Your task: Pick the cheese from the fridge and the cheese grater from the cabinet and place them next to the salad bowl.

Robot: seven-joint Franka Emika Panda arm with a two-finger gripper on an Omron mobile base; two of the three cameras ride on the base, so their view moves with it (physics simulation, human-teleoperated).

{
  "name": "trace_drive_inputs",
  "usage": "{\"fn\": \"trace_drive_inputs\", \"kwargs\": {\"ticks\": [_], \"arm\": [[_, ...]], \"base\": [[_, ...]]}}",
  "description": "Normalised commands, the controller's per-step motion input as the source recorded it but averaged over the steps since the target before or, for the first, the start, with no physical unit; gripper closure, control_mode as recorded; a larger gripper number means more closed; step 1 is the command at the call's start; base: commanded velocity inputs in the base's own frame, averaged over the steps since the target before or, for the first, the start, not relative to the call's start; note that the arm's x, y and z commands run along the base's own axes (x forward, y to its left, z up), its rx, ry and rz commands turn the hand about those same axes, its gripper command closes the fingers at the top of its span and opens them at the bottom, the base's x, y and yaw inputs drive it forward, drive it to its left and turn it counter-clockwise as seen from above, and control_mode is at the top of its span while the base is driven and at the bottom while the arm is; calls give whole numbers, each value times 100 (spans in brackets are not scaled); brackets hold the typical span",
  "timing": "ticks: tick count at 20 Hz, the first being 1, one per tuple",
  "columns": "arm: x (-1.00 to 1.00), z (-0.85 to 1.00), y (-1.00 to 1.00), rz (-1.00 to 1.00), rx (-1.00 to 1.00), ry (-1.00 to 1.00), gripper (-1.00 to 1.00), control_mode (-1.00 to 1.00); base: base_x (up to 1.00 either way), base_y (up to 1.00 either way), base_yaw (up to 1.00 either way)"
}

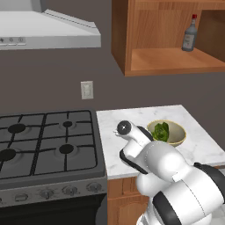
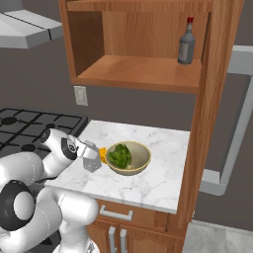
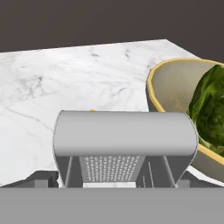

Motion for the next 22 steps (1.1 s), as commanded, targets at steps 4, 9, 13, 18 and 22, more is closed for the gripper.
{"fn": "trace_drive_inputs", "kwargs": {"ticks": [4, 9, 13, 18, 22], "arm": [[-17, -8, -8, 0, 0, 0, -100, -100], [-22, -1, -1, 0, 0, 0, -100, -100], [-18, 1, 0, 0, 0, 0, -100, -100], [-9, 11, 0, 0, 0, 0, -100, -100], [-9, 18, 0, 0, 0, 0, -100, -100]], "base": [[0, 0, 0], [0, 0, 0], [0, 0, 0], [0, 0, 0], [0, 0, 0]]}}
